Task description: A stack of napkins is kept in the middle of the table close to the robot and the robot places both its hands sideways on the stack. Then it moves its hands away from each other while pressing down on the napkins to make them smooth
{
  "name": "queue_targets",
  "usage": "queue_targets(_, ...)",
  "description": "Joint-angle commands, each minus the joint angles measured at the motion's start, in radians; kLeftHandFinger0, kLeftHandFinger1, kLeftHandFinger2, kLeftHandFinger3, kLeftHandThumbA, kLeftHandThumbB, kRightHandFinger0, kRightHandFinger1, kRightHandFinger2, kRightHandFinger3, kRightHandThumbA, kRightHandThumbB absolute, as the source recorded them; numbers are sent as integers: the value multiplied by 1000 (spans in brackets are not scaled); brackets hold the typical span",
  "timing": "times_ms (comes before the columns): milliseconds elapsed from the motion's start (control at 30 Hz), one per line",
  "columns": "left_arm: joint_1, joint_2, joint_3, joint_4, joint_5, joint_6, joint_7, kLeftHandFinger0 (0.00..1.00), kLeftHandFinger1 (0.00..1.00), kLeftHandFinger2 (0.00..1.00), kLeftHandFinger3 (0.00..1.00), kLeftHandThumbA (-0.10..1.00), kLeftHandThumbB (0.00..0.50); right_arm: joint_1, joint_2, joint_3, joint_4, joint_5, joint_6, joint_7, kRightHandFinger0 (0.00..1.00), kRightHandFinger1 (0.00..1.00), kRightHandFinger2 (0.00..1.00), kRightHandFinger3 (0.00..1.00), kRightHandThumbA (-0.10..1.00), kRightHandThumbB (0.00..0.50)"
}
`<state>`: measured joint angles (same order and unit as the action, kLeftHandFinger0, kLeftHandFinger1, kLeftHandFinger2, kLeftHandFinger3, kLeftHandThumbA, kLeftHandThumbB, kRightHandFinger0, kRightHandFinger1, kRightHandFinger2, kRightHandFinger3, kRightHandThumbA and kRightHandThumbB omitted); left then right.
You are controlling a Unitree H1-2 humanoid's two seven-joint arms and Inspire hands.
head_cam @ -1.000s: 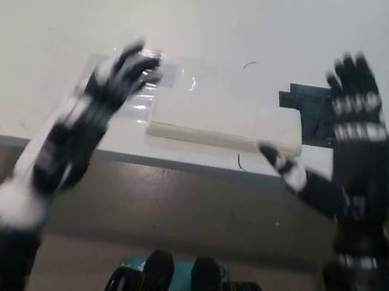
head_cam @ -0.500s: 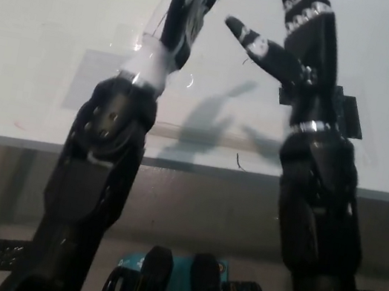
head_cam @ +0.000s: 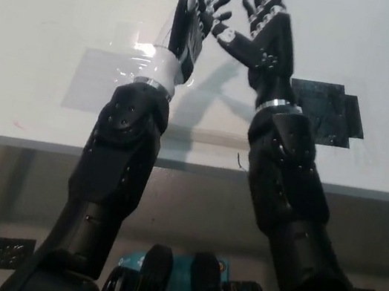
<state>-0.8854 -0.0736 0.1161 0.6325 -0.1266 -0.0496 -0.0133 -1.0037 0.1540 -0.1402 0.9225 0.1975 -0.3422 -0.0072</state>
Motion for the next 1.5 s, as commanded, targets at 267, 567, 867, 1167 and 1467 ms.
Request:
queue_targets(267, -128, 27, -8, 291, 23, -152, 35, 1000, 1000, 1000, 1000, 1000, 256, -161, 17, -78, 267, 51, -128, 14, 1000, 1000, 1000, 1000, 1000, 244)
queue_targets(567, -181, 28, -58, 428, 49, -200, -5, 1000, 1000, 1000, 1000, 1000, 178, -159, 13, -137, 371, 94, -128, 59, 1000, 1000, 1000, 1000, 1000, 230)
queue_targets(867, -245, 14, -116, 554, 111, -224, 69, 1000, 1000, 1000, 1000, 1000, 221, -141, 3, -200, 424, 132, -128, 83, 1000, 1000, 1000, 1000, 1000, 237)
queue_targets(1167, -205, 0, -94, 591, 73, -229, 64, 1000, 1000, 1000, 1000, 1000, 204, -109, -1, -229, 455, 163, -109, 128, 1000, 1000, 1000, 1000, 1000, 248)
queue_targets(1467, -165, -3, -93, 593, 72, -230, 60, 1000, 1000, 1000, 1000, 1000, 190, -89, 6, -229, 474, 171, -99, 133, 1000, 1000, 1000, 1000, 1000, 244)
